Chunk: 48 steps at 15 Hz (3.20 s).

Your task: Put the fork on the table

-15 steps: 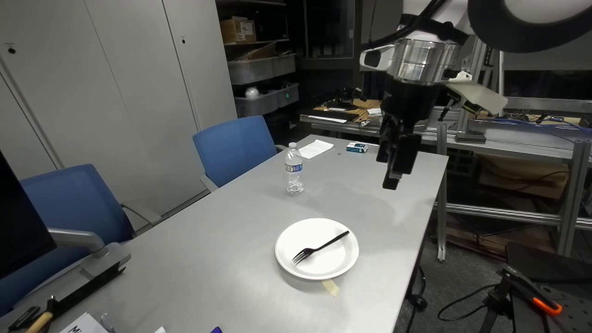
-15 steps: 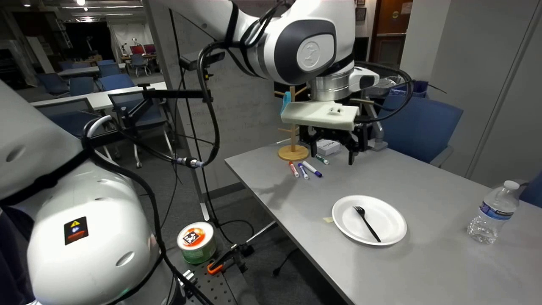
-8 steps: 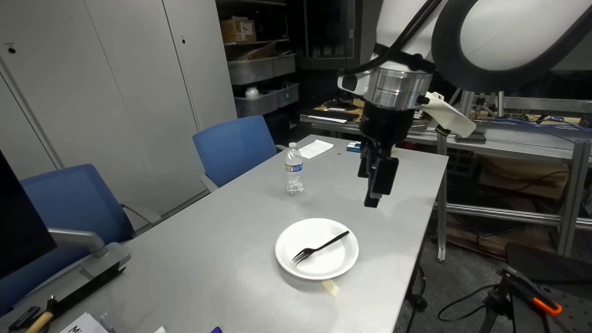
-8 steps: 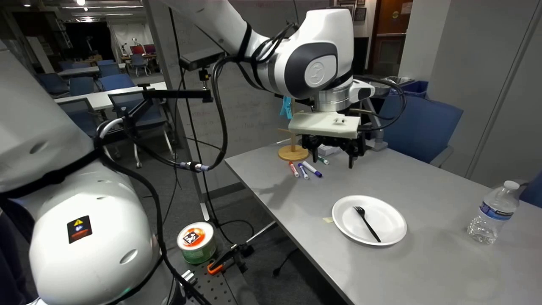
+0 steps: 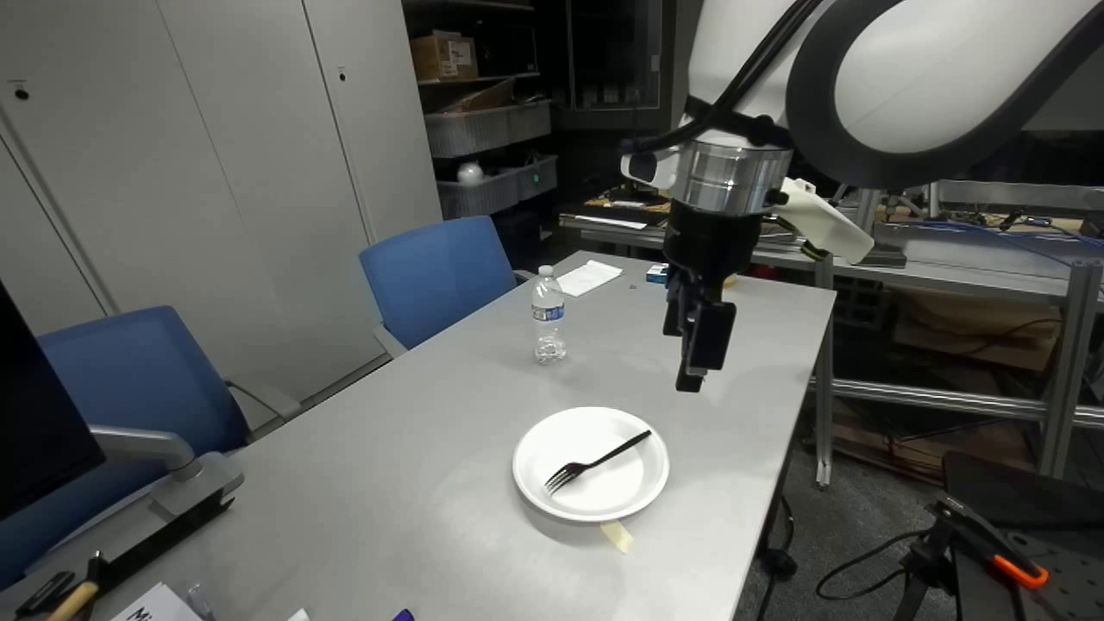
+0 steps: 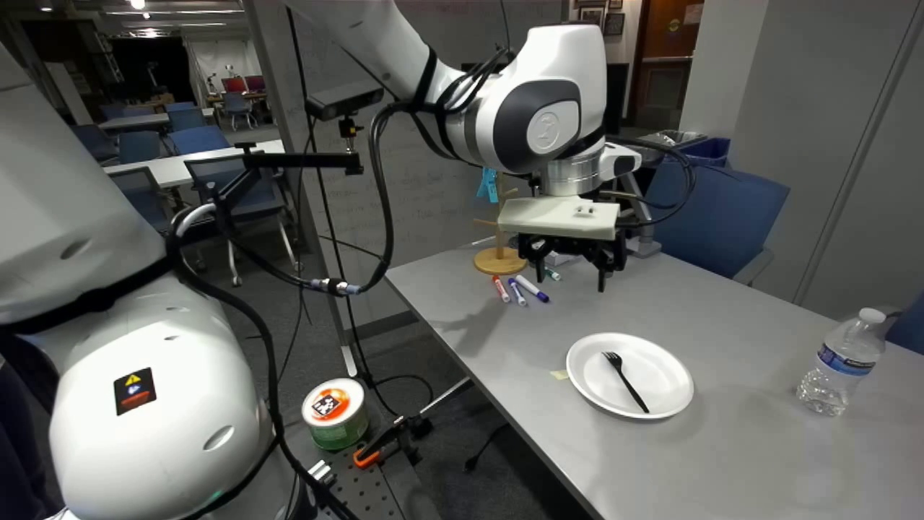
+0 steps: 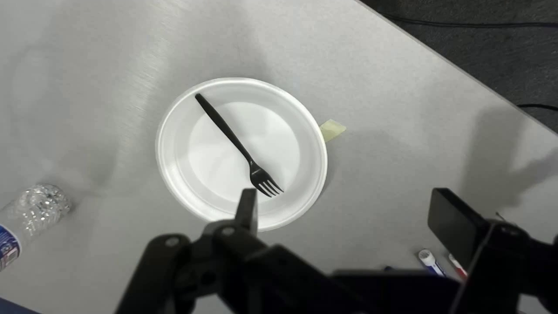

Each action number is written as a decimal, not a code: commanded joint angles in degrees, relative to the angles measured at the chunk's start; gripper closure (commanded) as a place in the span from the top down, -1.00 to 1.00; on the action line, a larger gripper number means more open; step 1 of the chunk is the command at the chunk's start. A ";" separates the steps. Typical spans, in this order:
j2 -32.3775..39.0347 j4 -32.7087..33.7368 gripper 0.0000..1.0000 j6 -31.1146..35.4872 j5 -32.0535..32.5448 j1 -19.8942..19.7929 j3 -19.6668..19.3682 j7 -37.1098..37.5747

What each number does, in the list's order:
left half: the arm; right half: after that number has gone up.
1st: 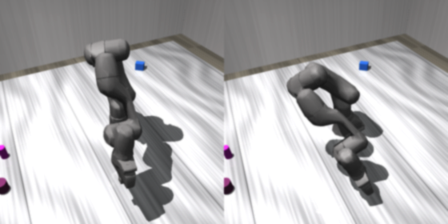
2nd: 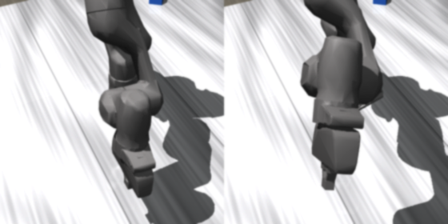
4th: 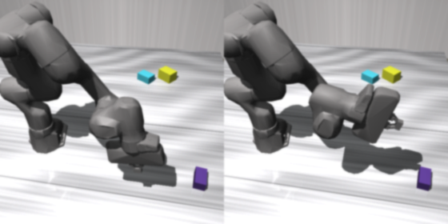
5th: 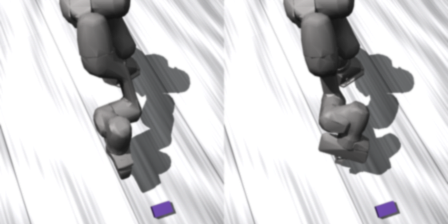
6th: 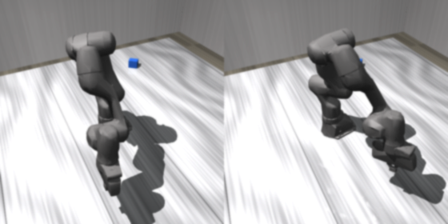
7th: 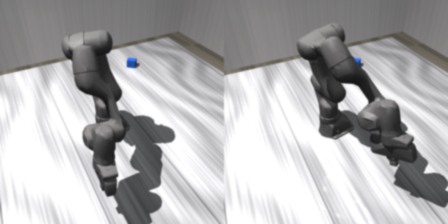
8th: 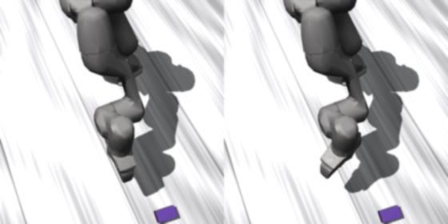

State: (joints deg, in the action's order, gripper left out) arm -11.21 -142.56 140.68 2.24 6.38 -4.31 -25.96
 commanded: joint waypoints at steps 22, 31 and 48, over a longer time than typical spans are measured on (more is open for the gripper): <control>28.26 13.59 1.00 13.54 2.49 -4.96 5.84 -7.03; 35.24 18.27 1.00 13.71 8.77 -5.92 5.99 -5.09; 45.01 25.03 1.00 12.04 16.84 -9.81 4.66 -6.50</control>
State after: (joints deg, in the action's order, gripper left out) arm 31.57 -119.94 153.92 17.39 -2.97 0.07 -31.79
